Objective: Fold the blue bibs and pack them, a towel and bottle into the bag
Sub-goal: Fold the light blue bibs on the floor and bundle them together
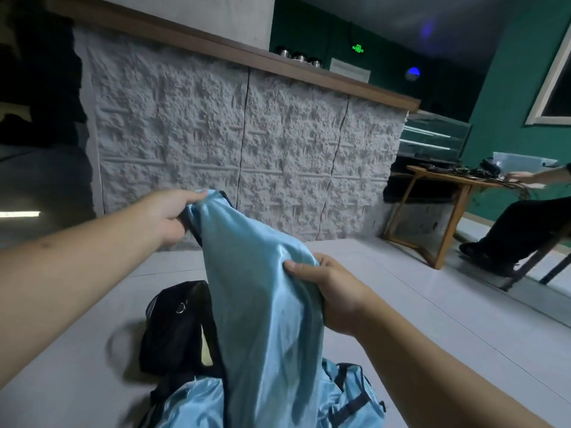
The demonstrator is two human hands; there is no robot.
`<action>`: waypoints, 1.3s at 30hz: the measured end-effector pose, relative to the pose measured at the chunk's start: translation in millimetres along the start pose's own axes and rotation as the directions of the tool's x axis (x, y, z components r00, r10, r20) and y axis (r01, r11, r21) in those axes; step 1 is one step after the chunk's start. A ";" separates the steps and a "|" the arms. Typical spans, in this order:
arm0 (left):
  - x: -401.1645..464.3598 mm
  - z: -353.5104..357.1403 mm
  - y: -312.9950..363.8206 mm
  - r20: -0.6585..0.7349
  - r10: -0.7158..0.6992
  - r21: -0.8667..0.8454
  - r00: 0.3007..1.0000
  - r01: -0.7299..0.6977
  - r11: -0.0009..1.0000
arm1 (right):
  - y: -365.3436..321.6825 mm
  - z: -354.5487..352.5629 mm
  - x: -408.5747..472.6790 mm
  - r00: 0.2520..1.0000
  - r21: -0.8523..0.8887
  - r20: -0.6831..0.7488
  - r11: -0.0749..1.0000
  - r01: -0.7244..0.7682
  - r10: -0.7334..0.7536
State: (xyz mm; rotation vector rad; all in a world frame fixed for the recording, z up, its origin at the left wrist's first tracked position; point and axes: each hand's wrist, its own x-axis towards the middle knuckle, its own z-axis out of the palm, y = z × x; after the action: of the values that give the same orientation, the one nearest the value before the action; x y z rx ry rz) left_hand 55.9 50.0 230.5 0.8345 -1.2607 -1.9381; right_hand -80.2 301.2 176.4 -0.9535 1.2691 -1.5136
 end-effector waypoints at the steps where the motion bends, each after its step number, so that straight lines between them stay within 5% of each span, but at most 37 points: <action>1: -4.2 -0.1 -6.2 0.017 -0.002 -0.071 1.000 0.003 0.997 | -2.2 0.5 1.7 1.000 0.018 -0.005 1.000 0.013 -0.013; 4: -19.7 -1.7 -38.1 0.086 -0.097 -0.196 0.992 0.112 0.974 | -9.7 -1.0 7.1 0.997 0.096 -0.002 0.993 0.071 -0.072; 7: -48.2 -0.4 -76.7 0.242 -0.353 0.025 0.904 0.358 0.933 | -18.3 -6.5 10.2 0.991 0.147 0.067 0.983 0.108 -0.118; 10: -69.1 1.8 -101.7 0.377 -0.451 0.173 0.809 0.417 0.892 | -19.6 -11.3 16.7 0.992 0.130 0.047 0.985 0.113 -0.120; 19: -89.5 4.2 -115.7 0.676 -0.134 -0.090 0.725 0.261 0.961 | -14.4 -14.4 26.1 0.871 0.217 -0.487 0.958 0.186 -0.059; 23: -90.5 13.2 -105.0 0.529 -0.179 0.209 0.829 0.077 0.975 | -15.8 -17.1 24.0 0.862 0.030 -0.504 0.996 0.087 -0.060; 29: -69.7 16.1 -75.8 0.388 -0.096 0.262 0.917 -0.010 0.965 | -21.7 -22.9 23.7 0.899 -0.304 -0.434 0.948 -0.090 -0.053; 36: -63.0 26.8 -59.1 0.176 -0.003 0.373 0.984 -0.064 0.926 | -22.2 -20.9 16.2 0.975 -0.085 -0.173 0.984 -0.154 0.138; 39: -60.0 24.7 -54.9 0.159 -0.009 0.391 0.987 -0.055 0.919 | -12.2 -16.2 17.0 0.976 -0.133 -0.042 0.967 -0.217 0.214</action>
State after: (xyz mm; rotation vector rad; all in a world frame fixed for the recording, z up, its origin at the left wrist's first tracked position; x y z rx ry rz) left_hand 60.1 127.8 196.5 0.8661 -1.7890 -1.7831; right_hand -102.3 290.1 185.7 -0.8531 1.4623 -1.2873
